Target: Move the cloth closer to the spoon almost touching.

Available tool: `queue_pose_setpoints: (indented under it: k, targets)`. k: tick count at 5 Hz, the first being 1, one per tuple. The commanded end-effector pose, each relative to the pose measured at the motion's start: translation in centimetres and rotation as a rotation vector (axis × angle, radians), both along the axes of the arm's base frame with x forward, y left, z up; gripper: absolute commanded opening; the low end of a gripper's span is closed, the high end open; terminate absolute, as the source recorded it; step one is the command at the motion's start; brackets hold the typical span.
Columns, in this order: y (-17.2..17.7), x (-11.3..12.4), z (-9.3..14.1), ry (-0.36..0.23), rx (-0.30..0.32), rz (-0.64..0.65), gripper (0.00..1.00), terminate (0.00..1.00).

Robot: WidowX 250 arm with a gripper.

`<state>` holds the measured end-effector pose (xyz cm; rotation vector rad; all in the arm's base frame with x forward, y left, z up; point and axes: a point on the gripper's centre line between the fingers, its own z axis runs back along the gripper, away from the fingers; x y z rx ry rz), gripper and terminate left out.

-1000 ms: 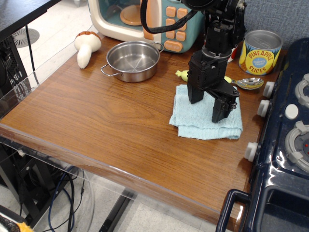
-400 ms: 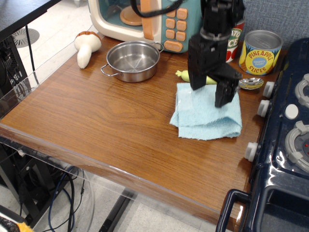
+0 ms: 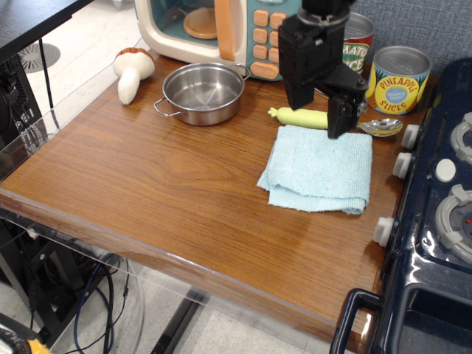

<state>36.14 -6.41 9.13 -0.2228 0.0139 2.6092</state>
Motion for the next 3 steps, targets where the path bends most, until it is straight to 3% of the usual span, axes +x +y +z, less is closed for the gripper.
queue_pose_setpoints:
  k: [1, 2, 3]
  targets:
    - [0.47, 0.05, 2.36, -0.063, -0.007, 0.006, 1.0, 0.0]
    - [0.47, 0.05, 2.36, -0.063, -0.007, 0.006, 1.0, 0.0]
    - [0.47, 0.05, 2.36, -0.063, -0.007, 0.006, 1.0, 1.0]
